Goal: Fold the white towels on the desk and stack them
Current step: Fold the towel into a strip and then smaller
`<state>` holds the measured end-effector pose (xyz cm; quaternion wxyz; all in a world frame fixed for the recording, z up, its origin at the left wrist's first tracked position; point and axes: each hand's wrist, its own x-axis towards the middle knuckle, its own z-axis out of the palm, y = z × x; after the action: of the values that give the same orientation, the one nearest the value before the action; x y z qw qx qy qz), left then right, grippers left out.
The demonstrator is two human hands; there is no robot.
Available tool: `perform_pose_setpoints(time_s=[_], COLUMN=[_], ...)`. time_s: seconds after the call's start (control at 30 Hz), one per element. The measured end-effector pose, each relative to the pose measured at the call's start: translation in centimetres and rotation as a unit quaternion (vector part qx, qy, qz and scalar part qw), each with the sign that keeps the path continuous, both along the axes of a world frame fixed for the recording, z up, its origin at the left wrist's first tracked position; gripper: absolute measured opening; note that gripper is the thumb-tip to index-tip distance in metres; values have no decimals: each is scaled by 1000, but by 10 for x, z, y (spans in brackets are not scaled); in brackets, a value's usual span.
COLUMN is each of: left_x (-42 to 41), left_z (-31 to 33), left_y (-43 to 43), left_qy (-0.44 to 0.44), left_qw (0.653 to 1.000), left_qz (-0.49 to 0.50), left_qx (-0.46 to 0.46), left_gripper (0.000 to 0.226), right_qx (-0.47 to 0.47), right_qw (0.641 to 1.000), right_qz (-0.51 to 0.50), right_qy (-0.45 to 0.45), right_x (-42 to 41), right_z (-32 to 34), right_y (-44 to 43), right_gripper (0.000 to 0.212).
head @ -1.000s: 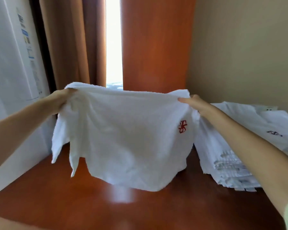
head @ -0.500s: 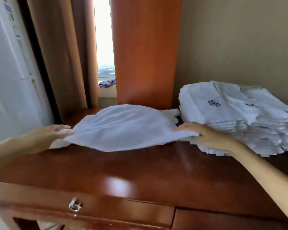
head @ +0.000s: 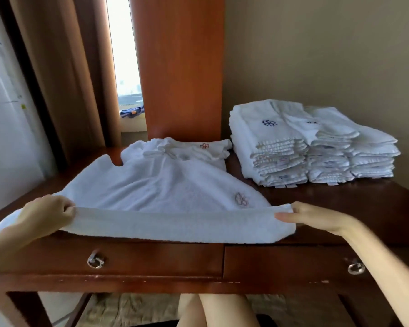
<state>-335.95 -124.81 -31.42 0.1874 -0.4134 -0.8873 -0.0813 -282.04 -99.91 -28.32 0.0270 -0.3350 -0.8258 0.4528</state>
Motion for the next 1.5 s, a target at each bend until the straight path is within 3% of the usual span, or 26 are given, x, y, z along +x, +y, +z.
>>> perform_pose_setpoints(time_s=[0.07, 0.13, 0.23, 0.3, 0.37, 0.43, 0.5, 0.57, 0.67, 0.73, 0.8, 0.93, 1.0, 1.1, 1.17, 1.37, 1.43, 1.5], left_x=[-9, -12, 4, 16, 35, 65, 102, 140, 199, 230, 250, 264, 264, 264, 265, 275, 287, 301], left_z=[10, 26, 46, 55, 53, 42, 26, 12, 4, 1, -2, -13, -18, -21, -21, -17, -17, -17], left_y=[8, 28, 60, 83, 101, 115, 128, 142, 159, 171, 180, 183, 181, 176, 171, 155, 152, 149], left_qy=[-38, -45, -11, 4, -18, -57, -40, -6, -38, -41, -47, -87, -89, -86, -87, -101, -106, -108], left_qw=[999, 994, 979, 975, 980, 991, 995, 964, 876, 848, 843, 846, 850, 855, 858, 855, 846, 833], left_qz=[1, -12, -44, -23, 26, 27, -85, -265, -470, -509, -510, -486, -480, -474, -468, -470, -484, -496], left_qx=[23, 94, 197, 220, 196, 117, 33, -24, -100, -140, -163, -200, -196, -191, -194, -192, -199, -218], left_gripper=[31, 30, 19, 24, 31, 46, 56, 52, 52, 55, 56, 62, 65, 68, 68, 67, 67, 66], right_qx=[-8, 17, 6, 59, 147, 189, 185, 195, 186, 160, 146, -7, -81, -196, -248, 5, 89, 137], right_qw=[1000, 997, 965, 940, 927, 921, 920, 921, 921, 926, 932, 967, 964, 915, 882, 873, 886, 918], right_qz=[4, -54, -169, -251, -308, -329, -340, -337, -308, -290, -277, -253, -242, -248, -242, -296, -297, -304], right_qy=[7, 54, 202, 224, 157, 92, 54, -22, -147, -183, -185, -30, 72, 250, 318, 389, 344, 213], right_x=[-11, -24, -46, -57, -66, -72, -72, -70, -67, -65, -64, -59, -58, -63, -70, -73, -61, -45], right_z=[3, 1, -9, -18, -30, -39, -42, -36, -21, -15, -14, -8, -7, -9, -9, -13, -20, -25], right_y=[3, 13, 25, 32, 36, 36, 36, 37, 35, 31, 27, 20, 20, 24, 22, 20, 25, 32], right_gripper=[54, 58, 26, 15, 16, 28, 28, 42, 75, 88, 89, 74, 59, 43, 38, 47, 57, 68])
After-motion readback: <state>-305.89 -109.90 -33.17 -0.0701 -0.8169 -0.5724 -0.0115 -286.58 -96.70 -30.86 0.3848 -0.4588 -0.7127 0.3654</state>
